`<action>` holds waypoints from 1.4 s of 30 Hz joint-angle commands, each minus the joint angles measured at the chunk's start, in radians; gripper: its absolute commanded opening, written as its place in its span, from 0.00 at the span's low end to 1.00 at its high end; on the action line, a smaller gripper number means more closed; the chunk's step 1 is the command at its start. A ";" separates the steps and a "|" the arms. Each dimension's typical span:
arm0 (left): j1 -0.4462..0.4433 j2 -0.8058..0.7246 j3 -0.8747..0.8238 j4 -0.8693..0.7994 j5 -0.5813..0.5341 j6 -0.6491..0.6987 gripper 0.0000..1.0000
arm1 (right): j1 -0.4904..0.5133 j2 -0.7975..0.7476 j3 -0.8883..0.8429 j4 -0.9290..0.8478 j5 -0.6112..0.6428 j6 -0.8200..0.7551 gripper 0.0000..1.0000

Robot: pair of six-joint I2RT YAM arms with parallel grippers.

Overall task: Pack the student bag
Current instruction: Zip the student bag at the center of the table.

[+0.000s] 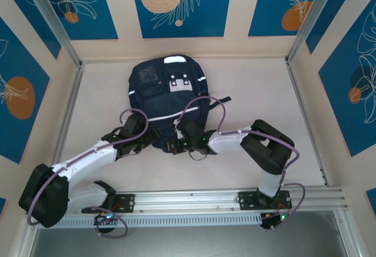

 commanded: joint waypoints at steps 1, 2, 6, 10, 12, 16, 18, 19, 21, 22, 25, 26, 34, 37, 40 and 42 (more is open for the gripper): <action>-0.009 0.056 0.031 0.047 0.038 -0.040 0.77 | 0.032 0.055 -0.027 -0.173 -0.040 0.006 0.00; -0.013 0.079 0.041 0.056 0.038 -0.044 0.77 | 0.036 0.050 -0.024 -0.179 -0.038 0.006 0.00; -0.017 0.181 0.078 0.085 0.054 -0.046 0.69 | 0.046 0.022 -0.026 -0.200 -0.011 0.009 0.00; -0.018 0.246 0.079 0.117 0.076 -0.039 0.43 | 0.047 -0.031 -0.051 -0.229 0.037 0.008 0.00; -0.019 0.249 0.074 0.119 0.090 -0.017 0.20 | 0.046 -0.065 -0.067 -0.270 0.073 0.001 0.00; -0.018 0.206 0.054 0.091 0.085 0.036 0.00 | 0.035 -0.142 -0.112 -0.329 0.139 -0.019 0.00; -0.020 0.174 0.045 0.063 0.085 0.069 0.00 | 0.019 -0.180 -0.143 -0.349 0.160 -0.025 0.00; -0.020 0.155 0.038 0.049 0.087 0.088 0.00 | 0.008 -0.202 -0.160 -0.354 0.166 -0.028 0.00; -0.022 0.125 0.034 0.014 0.091 0.130 0.00 | -0.013 -0.241 -0.193 -0.363 0.174 -0.039 0.00; -0.023 0.112 0.031 -0.007 0.096 0.157 0.00 | -0.023 -0.262 -0.206 -0.372 0.180 -0.048 0.00; -0.025 0.080 0.028 -0.081 0.106 0.224 0.00 | -0.052 -0.313 -0.240 -0.383 0.191 -0.074 0.00; -0.026 0.063 0.025 -0.108 0.106 0.241 0.00 | -0.064 -0.329 -0.249 -0.386 0.191 -0.084 0.00; -0.030 -0.175 -0.054 -0.256 0.046 0.256 0.00 | -0.134 -0.448 -0.290 -0.467 0.383 -0.046 0.00; -0.030 -0.242 -0.062 -0.298 0.021 0.255 0.00 | -0.137 -0.497 -0.319 -0.471 0.479 0.034 0.00; -0.029 -0.262 -0.058 -0.312 0.010 0.259 0.00 | -0.138 -0.529 -0.336 -0.435 0.449 0.021 0.00; -0.029 -0.253 -0.052 -0.312 0.001 0.260 0.00 | -0.124 -0.547 -0.338 -0.424 0.402 -0.012 0.00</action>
